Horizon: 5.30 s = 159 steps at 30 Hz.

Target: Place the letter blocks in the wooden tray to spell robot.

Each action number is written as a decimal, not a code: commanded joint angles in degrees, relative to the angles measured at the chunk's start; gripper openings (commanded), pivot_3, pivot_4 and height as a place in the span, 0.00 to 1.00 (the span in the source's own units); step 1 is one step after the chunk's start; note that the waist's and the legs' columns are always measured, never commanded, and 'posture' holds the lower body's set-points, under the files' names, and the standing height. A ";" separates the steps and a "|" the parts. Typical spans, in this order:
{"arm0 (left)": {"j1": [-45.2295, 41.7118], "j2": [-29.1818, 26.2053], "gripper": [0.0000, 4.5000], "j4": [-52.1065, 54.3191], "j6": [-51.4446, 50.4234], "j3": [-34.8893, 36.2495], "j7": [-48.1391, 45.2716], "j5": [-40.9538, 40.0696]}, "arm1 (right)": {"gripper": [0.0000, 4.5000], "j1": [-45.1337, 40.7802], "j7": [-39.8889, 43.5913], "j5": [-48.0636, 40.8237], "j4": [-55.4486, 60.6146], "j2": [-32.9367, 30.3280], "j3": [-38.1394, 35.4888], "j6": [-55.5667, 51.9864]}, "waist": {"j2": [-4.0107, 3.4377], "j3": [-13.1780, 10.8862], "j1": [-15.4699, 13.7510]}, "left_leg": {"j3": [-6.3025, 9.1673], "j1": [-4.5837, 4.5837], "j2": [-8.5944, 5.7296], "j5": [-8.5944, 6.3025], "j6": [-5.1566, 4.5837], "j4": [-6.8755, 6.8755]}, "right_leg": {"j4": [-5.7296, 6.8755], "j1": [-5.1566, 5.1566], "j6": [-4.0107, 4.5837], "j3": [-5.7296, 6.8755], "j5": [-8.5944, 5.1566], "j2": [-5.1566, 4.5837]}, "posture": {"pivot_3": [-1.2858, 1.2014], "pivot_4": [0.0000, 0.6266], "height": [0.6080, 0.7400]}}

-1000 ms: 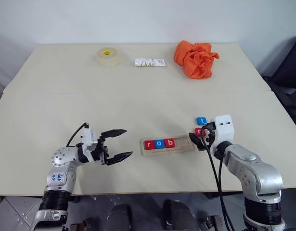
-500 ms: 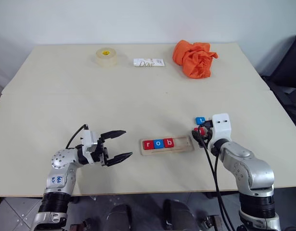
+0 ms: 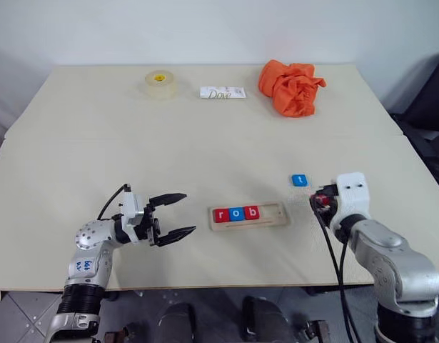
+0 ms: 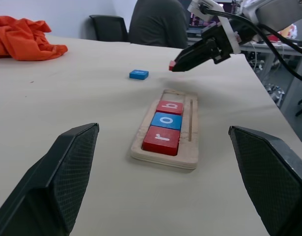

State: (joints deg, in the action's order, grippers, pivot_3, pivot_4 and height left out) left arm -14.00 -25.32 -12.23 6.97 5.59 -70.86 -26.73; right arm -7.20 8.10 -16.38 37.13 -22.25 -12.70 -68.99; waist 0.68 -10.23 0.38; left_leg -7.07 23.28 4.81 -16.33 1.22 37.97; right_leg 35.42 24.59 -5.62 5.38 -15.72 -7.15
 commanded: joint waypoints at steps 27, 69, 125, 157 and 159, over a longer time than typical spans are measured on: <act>0.87 0.01 1.00 1.63 1.21 -0.21 -1.64 -0.97 | 1.00 -11.69 57.51 2.50 -28.24 -40.68 18.10 42.87 | 0.01 -0.10 0.02 | -0.02 -0.01 0.01 -0.04 -0.04 -0.02 | -0.16 -0.05 -0.03 0.06 0.00 0.02 | 0.52 0.24 1.00; 3.90 0.60 1.00 5.34 2.91 0.45 2.79 -0.62 | 0.32 -39.12 66.85 16.11 -36.04 -24.39 36.50 34.67 | -0.02 -0.11 1.17 | -0.11 0.02 0.03 0.02 0.13 0.13 | 0.08 0.07 0.08 0.07 0.04 -0.05 | 0.52 0.24 1.00; 5.05 0.06 1.00 6.54 3.29 0.51 5.43 -0.49 | 0.95 -39.41 68.25 15.29 -34.32 -19.74 34.55 35.97 | -0.03 -0.11 1.19 | -0.10 0.00 0.04 0.04 0.15 0.14 | 0.15 0.08 0.08 0.07 0.03 -0.03 | 0.52 0.24 1.00; 5.61 -0.11 1.00 6.61 3.34 0.64 5.42 -0.46 | 0.00 -37.31 67.46 16.80 -42.10 -18.18 34.47 44.18 | -0.03 -0.11 1.20 | -0.12 0.00 0.05 0.05 0.16 0.14 | 0.16 0.07 0.08 0.07 0.03 -0.03 | 0.52 0.24 1.00; 5.27 -0.01 1.00 6.30 3.40 0.51 5.40 -0.37 | 0.00 -37.00 67.52 17.06 -42.05 -18.41 34.47 44.33 | -0.03 -0.11 1.20 | -0.11 0.00 0.05 0.05 0.16 0.14 | 0.17 0.07 0.08 0.07 0.03 -0.02 | 0.52 0.24 1.00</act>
State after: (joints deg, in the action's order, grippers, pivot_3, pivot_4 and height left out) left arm -8.50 -25.17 -7.29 9.46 5.68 -65.63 -26.78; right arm -44.36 75.27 0.87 -6.82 -39.96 22.25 -25.12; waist 0.65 -10.34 1.58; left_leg -7.19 23.27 4.86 -16.29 1.37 38.11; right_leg 35.59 24.66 -5.54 5.44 -15.69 -7.18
